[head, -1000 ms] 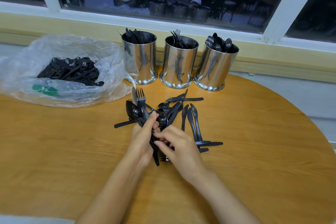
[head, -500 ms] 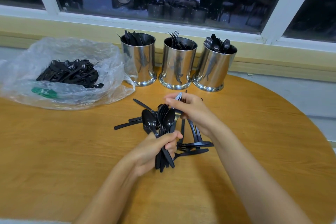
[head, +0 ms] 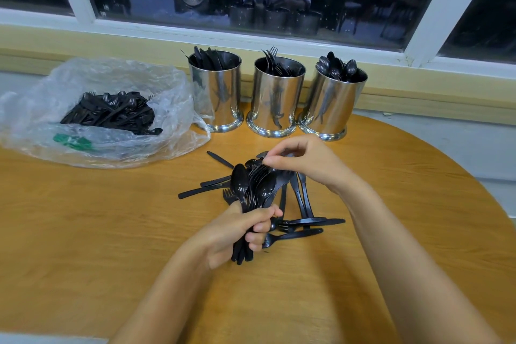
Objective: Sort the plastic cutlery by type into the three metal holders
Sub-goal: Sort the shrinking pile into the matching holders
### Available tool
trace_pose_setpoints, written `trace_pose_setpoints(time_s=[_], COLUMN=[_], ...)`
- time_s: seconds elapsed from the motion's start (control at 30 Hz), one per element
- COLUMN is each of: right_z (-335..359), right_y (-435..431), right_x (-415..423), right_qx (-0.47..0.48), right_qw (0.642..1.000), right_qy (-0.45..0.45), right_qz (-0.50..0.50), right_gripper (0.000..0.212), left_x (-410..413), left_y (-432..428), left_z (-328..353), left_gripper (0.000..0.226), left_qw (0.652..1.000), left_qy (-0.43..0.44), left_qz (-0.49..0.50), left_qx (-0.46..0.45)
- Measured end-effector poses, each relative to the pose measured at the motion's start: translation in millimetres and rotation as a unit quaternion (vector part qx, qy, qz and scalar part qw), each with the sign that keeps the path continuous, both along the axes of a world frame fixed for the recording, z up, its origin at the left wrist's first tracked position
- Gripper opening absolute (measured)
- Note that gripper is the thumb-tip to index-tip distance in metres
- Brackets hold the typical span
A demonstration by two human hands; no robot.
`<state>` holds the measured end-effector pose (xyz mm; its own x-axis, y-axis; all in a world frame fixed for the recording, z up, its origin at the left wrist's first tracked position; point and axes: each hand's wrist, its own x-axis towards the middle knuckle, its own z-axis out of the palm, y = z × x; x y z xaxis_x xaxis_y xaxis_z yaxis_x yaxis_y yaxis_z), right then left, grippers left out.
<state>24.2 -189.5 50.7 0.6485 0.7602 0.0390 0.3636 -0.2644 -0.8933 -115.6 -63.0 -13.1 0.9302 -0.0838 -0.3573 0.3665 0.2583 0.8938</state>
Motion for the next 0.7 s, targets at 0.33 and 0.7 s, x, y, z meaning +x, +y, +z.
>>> trace_pose_setpoints(time_s=[0.33,0.7], right_z=[-8.0,-9.0], right_y=[13.3,21.0], right_x=[7.6,-1.0], right_qx=[-0.034,-0.076], right_qw=[0.989,0.978], right_qy=[-0.137,-0.196], right_qz=[-0.048,-0.007], right_gripper=[0.012,0.010], left_x=[-0.1,1.4], left_y=[-4.7,-8.5], left_z=[-4.9,-3.9], left_gripper=[0.017,0.021], left_qw=[1.000,0.999], left_qy=[0.014,0.011], left_qz=[0.020,0.039], left_qx=[-0.002,-0.017])
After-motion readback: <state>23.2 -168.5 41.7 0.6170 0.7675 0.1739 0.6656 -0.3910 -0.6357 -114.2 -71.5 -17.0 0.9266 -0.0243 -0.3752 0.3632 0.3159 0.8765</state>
